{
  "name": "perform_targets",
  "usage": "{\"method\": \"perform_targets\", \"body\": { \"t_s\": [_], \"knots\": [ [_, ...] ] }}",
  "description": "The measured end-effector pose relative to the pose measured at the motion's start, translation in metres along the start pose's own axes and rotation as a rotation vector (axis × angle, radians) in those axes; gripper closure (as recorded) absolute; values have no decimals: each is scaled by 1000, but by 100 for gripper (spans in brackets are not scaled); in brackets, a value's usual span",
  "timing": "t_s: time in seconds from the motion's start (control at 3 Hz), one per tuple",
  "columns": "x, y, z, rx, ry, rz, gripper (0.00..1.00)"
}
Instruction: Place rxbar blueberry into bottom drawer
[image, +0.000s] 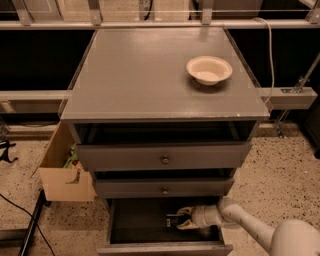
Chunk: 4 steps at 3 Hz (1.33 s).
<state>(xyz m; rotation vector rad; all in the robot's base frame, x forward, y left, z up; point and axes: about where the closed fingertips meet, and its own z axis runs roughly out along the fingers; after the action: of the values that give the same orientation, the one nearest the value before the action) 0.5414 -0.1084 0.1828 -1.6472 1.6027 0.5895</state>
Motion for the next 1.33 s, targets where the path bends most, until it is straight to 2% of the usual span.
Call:
{"method": "perform_targets", "body": {
  "t_s": [0.67,1.33],
  "knots": [
    [16,-6,18,11,54,18,100],
    [31,-11,32,-2,73,59,100]
  ]
}}
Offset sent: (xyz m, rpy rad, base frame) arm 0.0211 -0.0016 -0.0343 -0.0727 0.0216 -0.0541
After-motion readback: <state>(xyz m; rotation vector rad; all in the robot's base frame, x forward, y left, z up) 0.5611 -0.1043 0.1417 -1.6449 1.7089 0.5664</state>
